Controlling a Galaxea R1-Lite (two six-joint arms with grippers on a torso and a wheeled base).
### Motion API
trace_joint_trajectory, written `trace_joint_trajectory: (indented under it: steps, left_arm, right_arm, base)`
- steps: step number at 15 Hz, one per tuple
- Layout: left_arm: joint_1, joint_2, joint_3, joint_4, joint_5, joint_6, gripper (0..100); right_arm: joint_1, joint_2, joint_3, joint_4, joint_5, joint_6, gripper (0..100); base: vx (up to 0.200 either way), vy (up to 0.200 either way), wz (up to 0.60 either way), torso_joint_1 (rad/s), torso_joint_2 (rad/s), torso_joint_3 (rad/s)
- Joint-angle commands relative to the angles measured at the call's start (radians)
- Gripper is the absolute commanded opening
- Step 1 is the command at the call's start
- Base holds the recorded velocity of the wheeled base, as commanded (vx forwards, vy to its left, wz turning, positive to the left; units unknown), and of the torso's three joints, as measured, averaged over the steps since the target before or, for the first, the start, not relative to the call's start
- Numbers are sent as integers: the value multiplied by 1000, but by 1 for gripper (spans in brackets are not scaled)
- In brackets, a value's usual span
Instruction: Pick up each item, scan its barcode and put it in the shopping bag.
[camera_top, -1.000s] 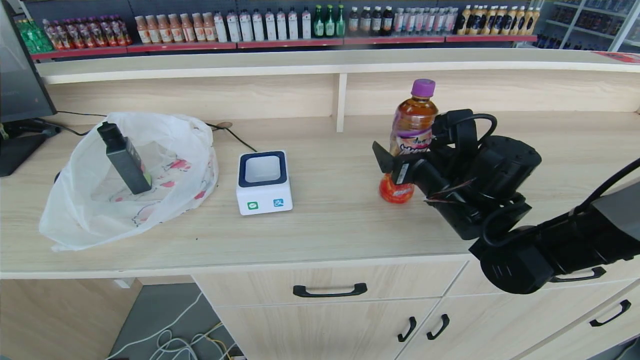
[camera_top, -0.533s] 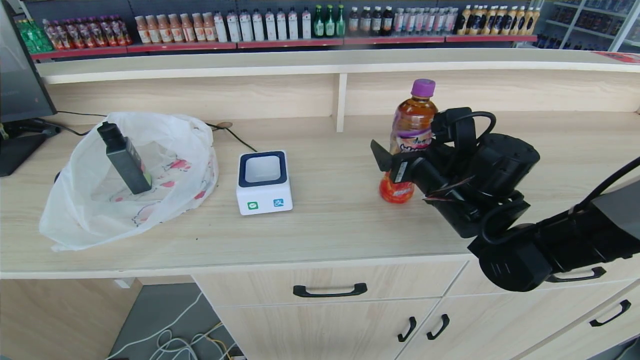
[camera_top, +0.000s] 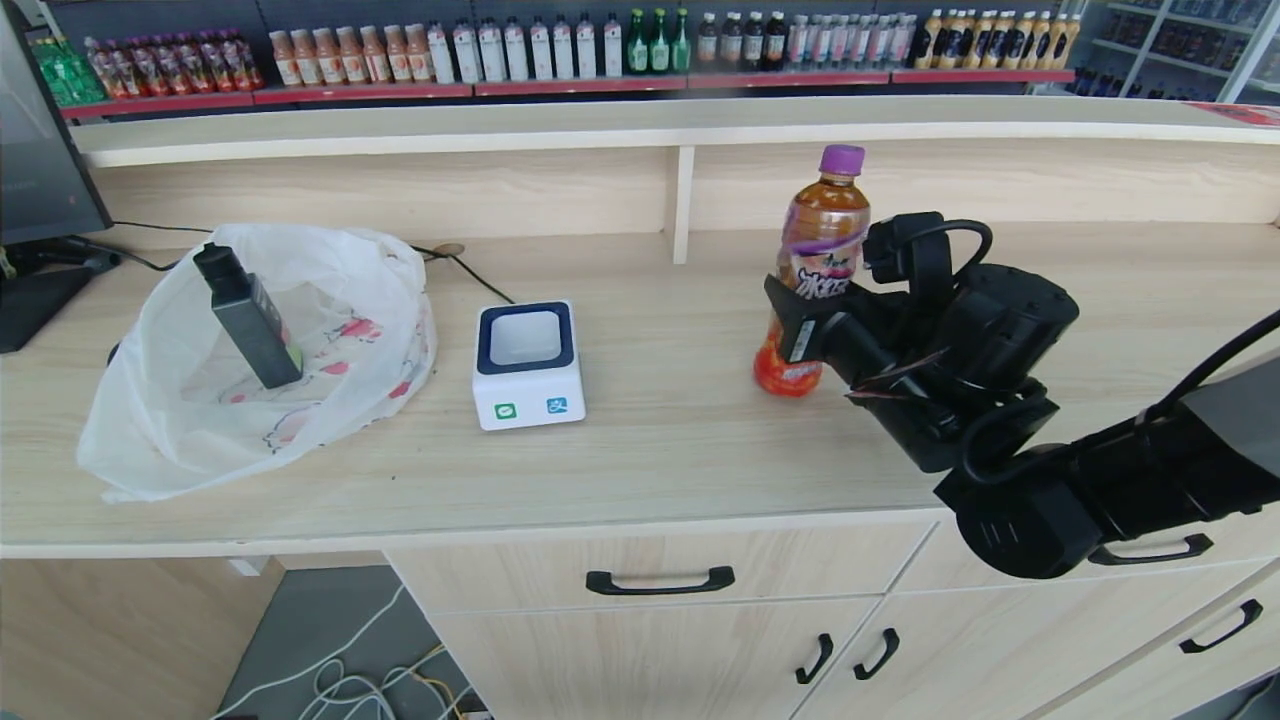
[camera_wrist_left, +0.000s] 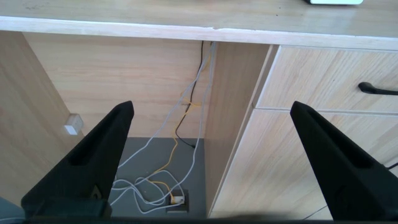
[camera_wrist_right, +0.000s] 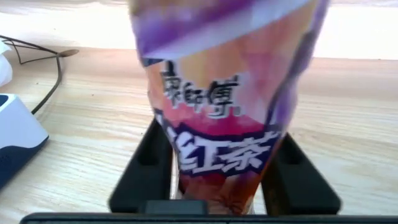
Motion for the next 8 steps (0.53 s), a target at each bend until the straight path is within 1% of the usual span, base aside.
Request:
trace_joint_trajectory:
  steps: [1, 8]
  left_arm:
    - [1, 0, 0, 0, 0, 0, 100]
    - [1, 0, 0, 0, 0, 0, 100]
  right_arm:
    - [0, -4, -3, 1, 0, -1, 0]
    - [2, -21, -6, 1, 0, -1, 0]
  base:
    - [0, 0, 0, 0, 0, 0]
    - [0, 0, 0, 0, 0, 0]
